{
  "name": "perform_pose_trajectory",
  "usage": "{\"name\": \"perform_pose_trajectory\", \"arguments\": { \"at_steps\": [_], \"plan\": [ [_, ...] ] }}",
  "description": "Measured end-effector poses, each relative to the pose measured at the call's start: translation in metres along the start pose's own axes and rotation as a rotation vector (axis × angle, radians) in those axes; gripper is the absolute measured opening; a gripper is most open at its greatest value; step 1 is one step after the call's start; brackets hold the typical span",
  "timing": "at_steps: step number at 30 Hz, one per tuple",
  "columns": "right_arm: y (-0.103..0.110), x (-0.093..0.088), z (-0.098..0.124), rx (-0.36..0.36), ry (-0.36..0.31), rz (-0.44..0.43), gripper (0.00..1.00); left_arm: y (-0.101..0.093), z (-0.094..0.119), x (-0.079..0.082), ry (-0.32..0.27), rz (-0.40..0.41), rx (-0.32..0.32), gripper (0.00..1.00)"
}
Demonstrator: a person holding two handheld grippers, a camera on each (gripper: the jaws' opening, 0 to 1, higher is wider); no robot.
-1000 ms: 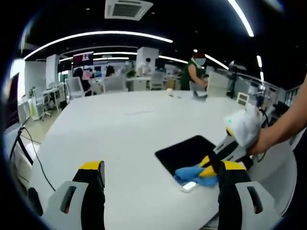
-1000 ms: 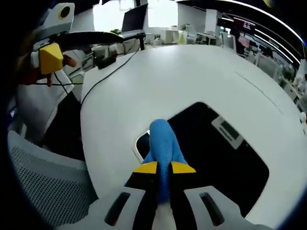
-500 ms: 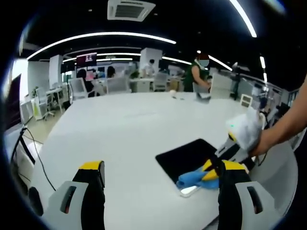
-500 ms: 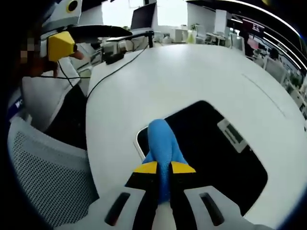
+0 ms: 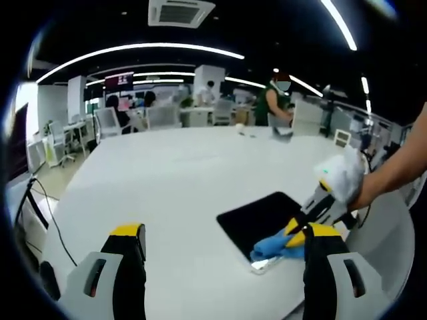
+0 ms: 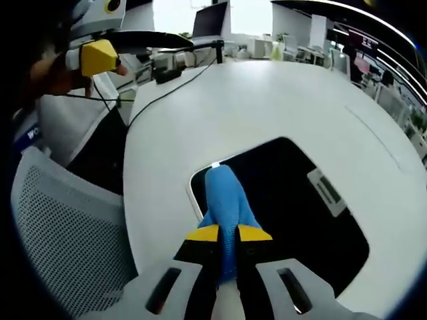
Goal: Wipe the mirror surface with the cleaning cloth until all visible marks leave the cleaned area.
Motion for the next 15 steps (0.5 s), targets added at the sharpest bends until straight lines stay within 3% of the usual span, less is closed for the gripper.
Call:
{"name": "perform_pose_trajectory", "arguments": {
  "at_steps": [9, 15],
  "plan": [
    [-0.0005, -0.0015, 0.0016, 0.030, -0.013, -0.010, 0.03, -0.0039, -0.0087, 0.0014, 0.004, 0.001, -0.017, 1.00],
    [-0.0006, -0.0036, 0.0028, 0.046, -0.014, 0.033, 0.03, -0.0040, -0.0102, 0.0018, 0.014, -0.004, -0.025, 1.00]
  ]
}}
Point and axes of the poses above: the point that each gripper's makers call its tool centre point, and the gripper's own axes: z roughly backward along the fingers, y roughly to its left, x roughly out of its top, the point moved 2 cm from there along z, roughly backward along the fingers, and after that the axes turned 12 degrees about z, right-handed, at the moved point
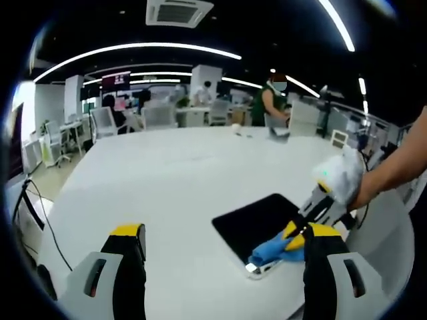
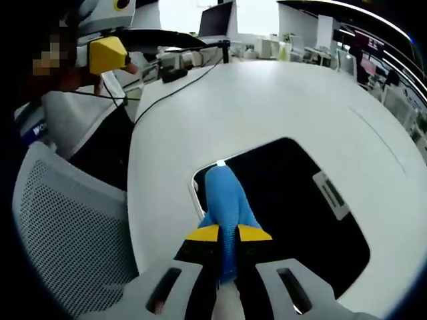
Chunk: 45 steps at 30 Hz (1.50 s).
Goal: Wipe the mirror surface with the cleaning cloth until all visible marks leave the cleaned area.
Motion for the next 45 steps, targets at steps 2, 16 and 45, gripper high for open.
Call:
{"name": "perform_pose_trajectory", "arguments": {
  "at_steps": [2, 16, 45],
  "plan": [
    [-0.001, -0.001, 0.001, 0.007, -0.003, 0.003, 0.03, 0.001, 0.000, -0.001, 0.003, 0.000, -0.001, 1.00],
    [-0.003, -0.001, 0.000, 0.054, 0.003, 0.032, 0.03, 0.005, 0.000, -0.002, 0.006, 0.014, -0.001, 1.00],
    [-0.027, 0.000, -0.003, 0.026, 0.004, 0.083, 0.02, 0.005, 0.000, -0.010, 0.014, 0.026, 0.000, 1.00]
  ]
}}
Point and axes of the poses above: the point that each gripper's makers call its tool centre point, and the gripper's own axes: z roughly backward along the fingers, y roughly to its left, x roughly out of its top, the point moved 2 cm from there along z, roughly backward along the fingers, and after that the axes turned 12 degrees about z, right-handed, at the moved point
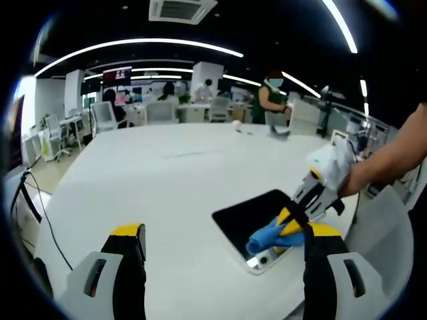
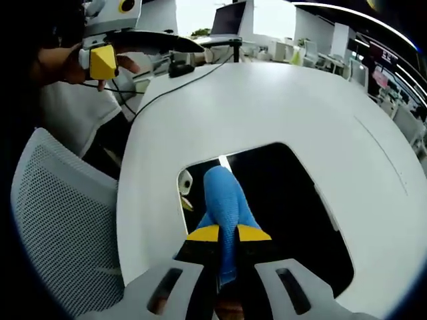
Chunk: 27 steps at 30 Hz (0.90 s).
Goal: Wipe the mirror surface with the cleaning cloth until all visible marks leave the cleaned area.
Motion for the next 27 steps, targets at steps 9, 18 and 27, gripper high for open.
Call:
{"name": "perform_pose_trajectory", "arguments": {
  "at_steps": [9, 18, 27],
  "plan": [
    [-0.011, 0.001, -0.003, 0.004, 0.000, 0.007, 0.02, -0.001, 0.000, -0.001, 0.002, 0.001, 0.001, 1.00],
    [-0.026, 0.002, -0.006, 0.002, 0.000, 0.004, 0.02, 0.001, 0.002, -0.002, 0.004, 0.003, 0.008, 1.00],
    [-0.039, 0.003, -0.008, 0.003, 0.000, 0.006, 0.02, 0.001, 0.002, -0.001, 0.007, 0.002, 0.009, 1.00]
  ]
}}
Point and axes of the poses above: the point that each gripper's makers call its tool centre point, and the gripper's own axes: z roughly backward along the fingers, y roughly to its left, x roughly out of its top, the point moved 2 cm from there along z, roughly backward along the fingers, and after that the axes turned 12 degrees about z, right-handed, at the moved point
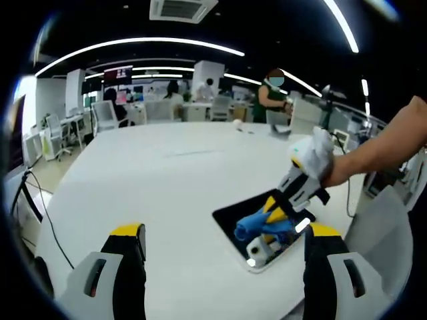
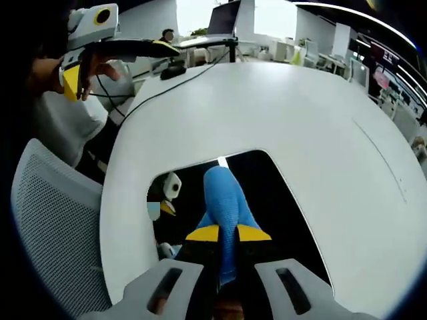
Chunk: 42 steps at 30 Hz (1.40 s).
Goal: Wipe the mirror surface with the cleaning cloth until all visible marks leave the cleaned area.
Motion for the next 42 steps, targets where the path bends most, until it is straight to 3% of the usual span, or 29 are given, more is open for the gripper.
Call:
{"name": "perform_pose_trajectory", "arguments": {
  "at_steps": [29, 42],
  "plan": [
    [-0.047, 0.001, -0.007, -0.013, -0.003, -0.002, 0.02, 0.002, -0.004, -0.004, 0.019, 0.015, 0.010, 1.00],
    [-0.055, 0.002, -0.009, -0.006, -0.011, -0.009, 0.02, -0.001, -0.005, -0.005, 0.021, 0.020, 0.015, 1.00]
  ]
}}
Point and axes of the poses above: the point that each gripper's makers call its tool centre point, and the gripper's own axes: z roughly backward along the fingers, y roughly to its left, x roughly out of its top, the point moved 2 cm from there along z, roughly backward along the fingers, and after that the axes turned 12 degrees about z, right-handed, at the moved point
